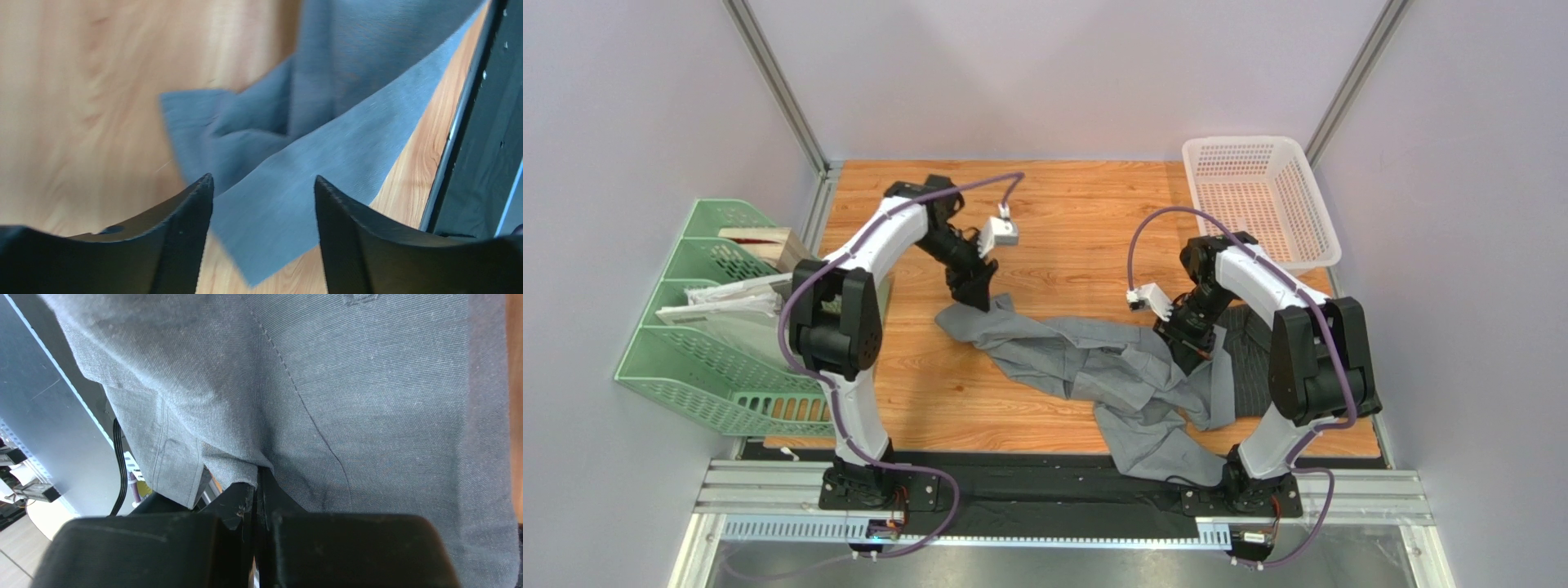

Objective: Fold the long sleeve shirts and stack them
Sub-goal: Flatten the shirt out

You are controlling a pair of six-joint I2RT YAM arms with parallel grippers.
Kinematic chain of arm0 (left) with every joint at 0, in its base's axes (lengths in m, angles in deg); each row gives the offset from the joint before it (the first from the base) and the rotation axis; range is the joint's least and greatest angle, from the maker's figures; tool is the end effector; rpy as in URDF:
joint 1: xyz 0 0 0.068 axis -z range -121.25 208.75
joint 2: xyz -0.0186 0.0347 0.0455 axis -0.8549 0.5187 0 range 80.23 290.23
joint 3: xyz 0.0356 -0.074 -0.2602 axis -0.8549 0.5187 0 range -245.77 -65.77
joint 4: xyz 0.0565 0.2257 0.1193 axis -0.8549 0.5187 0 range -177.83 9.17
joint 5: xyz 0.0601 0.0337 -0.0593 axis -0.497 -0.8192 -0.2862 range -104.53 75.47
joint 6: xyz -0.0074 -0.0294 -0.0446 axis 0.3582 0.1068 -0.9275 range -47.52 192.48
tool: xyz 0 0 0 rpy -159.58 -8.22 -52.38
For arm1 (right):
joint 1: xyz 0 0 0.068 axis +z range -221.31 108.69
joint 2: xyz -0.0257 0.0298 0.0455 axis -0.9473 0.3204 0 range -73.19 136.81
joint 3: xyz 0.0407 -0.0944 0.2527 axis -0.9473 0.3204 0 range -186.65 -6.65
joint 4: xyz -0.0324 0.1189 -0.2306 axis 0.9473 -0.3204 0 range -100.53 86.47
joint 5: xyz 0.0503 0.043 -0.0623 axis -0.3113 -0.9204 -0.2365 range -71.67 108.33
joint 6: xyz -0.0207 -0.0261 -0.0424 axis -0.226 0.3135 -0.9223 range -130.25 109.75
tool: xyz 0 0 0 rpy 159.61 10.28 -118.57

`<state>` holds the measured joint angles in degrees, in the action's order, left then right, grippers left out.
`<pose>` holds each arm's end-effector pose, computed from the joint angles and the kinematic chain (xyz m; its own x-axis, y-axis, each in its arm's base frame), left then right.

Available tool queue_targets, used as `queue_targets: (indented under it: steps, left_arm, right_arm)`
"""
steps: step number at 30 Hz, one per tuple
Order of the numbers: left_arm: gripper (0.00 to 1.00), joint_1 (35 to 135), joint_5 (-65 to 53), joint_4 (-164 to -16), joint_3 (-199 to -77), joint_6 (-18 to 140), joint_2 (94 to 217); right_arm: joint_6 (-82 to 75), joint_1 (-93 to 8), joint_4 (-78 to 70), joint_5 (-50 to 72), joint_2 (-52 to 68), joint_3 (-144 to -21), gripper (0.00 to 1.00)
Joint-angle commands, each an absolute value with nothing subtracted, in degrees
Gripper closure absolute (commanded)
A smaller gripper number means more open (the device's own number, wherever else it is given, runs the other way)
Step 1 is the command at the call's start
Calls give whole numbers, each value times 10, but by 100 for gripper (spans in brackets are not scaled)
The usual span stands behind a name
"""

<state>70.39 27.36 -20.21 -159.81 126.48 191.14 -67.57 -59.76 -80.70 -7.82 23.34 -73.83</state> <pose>0.3632 -0.0991 0.2465 -0.4008 0.6974 -0.5942 0.9139 0.2586 -0.3129 0.2543 0.0681 0.2064 -0.4592 -0.8650 -0.2021 -0.8213 0.3268 0.4676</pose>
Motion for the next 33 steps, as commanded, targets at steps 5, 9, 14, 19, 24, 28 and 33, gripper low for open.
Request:
queue_targets:
  steps: [5, 9, 14, 19, 24, 28, 33]
  left_arm:
    - [46, 766, 236, -226, -1399, 1353, 1798]
    - [51, 760, 217, -226, -1353, 1398, 1729]
    - [34, 723, 235, -263, -1377, 1413, 1680]
    - [33, 726, 252, -263, -1434, 1460, 1726]
    - [38, 735, 233, -230, -1510, 1510, 1830]
    - [43, 743, 229, -178, -1560, 1582, 1878]
    - [46, 762, 200, -142, -1548, 1628, 1904]
  right_arm:
    - [-653, -597, -926, -24, 204, -728, 100]
    - [-660, -597, -926, -22, 201, -734, 100]
    - [-664, -597, -926, -32, 193, -745, 100]
    - [-663, -597, -925, -36, 185, -746, 97]
    - [-653, -597, -920, -36, 183, -749, 94]
    - [-640, -597, -910, -35, 175, -746, 89]
    - [-625, -596, -902, -32, 170, -749, 81]
